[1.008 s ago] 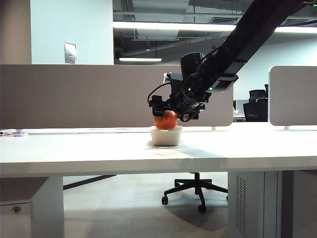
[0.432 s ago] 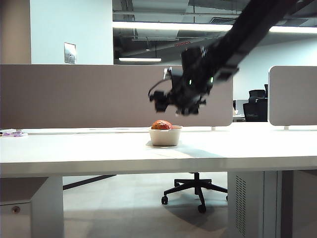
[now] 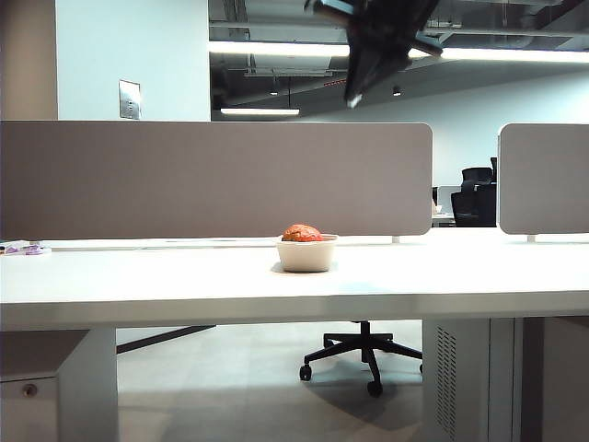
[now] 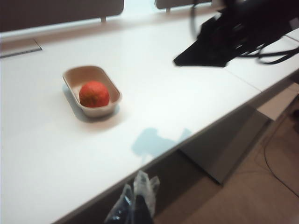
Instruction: Pick up the orange and place it into the paper lunchbox.
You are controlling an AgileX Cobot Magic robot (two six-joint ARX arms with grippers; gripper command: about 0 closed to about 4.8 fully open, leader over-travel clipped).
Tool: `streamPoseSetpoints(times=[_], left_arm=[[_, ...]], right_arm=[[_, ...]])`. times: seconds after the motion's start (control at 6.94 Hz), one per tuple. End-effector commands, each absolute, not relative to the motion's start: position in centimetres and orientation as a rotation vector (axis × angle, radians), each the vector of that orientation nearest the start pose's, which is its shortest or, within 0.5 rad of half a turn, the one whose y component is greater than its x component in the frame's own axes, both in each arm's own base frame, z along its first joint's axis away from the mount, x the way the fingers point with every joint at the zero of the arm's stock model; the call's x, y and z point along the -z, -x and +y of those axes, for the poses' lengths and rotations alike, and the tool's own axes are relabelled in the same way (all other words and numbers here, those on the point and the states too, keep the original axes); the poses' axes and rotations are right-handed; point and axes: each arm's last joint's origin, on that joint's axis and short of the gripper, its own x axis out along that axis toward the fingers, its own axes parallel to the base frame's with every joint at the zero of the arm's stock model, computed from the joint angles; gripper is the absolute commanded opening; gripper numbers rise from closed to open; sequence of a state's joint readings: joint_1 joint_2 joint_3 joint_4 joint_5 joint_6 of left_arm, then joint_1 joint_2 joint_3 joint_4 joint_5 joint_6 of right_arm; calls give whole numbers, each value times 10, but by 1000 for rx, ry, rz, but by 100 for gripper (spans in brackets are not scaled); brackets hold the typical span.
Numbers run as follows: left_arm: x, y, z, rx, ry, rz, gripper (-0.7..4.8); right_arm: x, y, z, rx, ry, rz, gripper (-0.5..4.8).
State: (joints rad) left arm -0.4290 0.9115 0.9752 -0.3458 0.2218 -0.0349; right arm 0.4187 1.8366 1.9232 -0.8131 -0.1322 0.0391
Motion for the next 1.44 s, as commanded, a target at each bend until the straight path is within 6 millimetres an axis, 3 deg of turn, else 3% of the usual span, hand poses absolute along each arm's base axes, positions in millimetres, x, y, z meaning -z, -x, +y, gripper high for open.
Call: streamPoseSetpoints(times=[0.14, 0.43, 0.58, 0.72, 0.86, 1.01, 1.15, 1.3, 1.44], left_arm=[[-365, -166, -84, 673, 10, 282, -6], [-365, -166, -85, 696, 16, 288, -6], [-365, -165, -85, 719, 22, 291, -6], [-360, -160, -84, 714, 11, 293, -6], [-333, -148, -79, 693, -22, 209, -6], [-275, -129, -70, 688, -2, 133, -6], [-247, -118, -64, 683, 55, 133, -6], [-228, -105, -57, 641, 98, 109, -6], [-225, -100, -54, 618, 102, 91, -6]], right_arm=[[-378, -319, 152, -518, 81, 736, -3], [-374, -297, 142, -517, 67, 710, -3], [-367, -270, 129, -513, 55, 630, -3], [-334, -177, 87, -586, 4, 355, -3], [-314, -144, 68, -477, -13, 207, -3], [-289, -123, 57, -428, -12, 187, 0], [-287, -119, 56, -431, -14, 178, 0], [-287, -120, 56, -428, -13, 180, 0], [-287, -120, 56, -428, -13, 180, 0]])
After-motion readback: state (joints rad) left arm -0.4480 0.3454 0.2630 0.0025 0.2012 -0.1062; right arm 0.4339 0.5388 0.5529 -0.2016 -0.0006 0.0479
